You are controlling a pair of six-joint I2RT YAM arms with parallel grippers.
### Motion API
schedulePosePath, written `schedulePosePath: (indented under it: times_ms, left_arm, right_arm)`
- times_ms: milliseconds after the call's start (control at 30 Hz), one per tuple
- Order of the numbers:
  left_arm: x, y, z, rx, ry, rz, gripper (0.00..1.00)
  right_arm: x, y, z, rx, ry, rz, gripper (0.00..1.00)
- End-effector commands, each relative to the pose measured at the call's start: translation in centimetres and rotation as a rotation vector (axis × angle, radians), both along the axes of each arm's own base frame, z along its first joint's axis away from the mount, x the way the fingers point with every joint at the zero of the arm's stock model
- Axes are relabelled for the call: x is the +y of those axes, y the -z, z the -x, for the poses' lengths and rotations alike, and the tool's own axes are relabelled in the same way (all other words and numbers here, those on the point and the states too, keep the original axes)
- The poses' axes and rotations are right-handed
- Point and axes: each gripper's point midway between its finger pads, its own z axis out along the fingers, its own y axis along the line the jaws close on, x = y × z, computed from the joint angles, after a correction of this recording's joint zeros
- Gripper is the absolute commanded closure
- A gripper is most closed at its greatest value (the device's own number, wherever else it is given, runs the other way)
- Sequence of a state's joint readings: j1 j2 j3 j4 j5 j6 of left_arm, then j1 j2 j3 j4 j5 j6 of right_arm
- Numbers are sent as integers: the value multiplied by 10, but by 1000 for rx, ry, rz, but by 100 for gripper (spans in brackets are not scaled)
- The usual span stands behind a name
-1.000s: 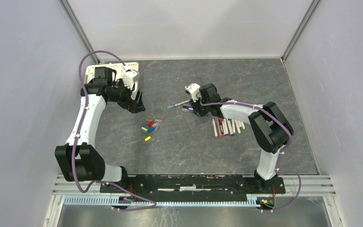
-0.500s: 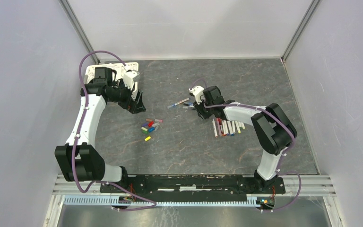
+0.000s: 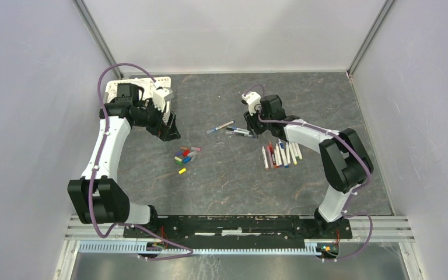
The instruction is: Open the pen caps
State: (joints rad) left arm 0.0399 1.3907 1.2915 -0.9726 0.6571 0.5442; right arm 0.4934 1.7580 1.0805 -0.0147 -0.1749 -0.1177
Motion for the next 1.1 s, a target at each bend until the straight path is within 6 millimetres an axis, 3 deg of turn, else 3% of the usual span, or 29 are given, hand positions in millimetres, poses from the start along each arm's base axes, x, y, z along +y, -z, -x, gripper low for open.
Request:
schedulePosePath:
  times_ms: [0, 167, 433, 800, 1067]
  left_arm:
    - [-2, -11, 1, -48, 42, 7, 0]
    - [-1, -10, 2, -47, 48, 4, 0]
    - [-1, -11, 2, -47, 50, 3, 0]
    - [-6, -12, 7, -35, 82, 26, 0]
    - [-8, -12, 10, -23, 97, 34, 0]
  right_arm:
    - [1, 4, -23, -20, 30, 30, 62]
    - [5, 22, -29, 22, 14, 57, 64]
    - [6, 52, -15, 99, -15, 63, 71]
    - [27, 60, 32, 140, -116, 45, 81]
    - [27, 59, 31, 133, -100, 58, 83]
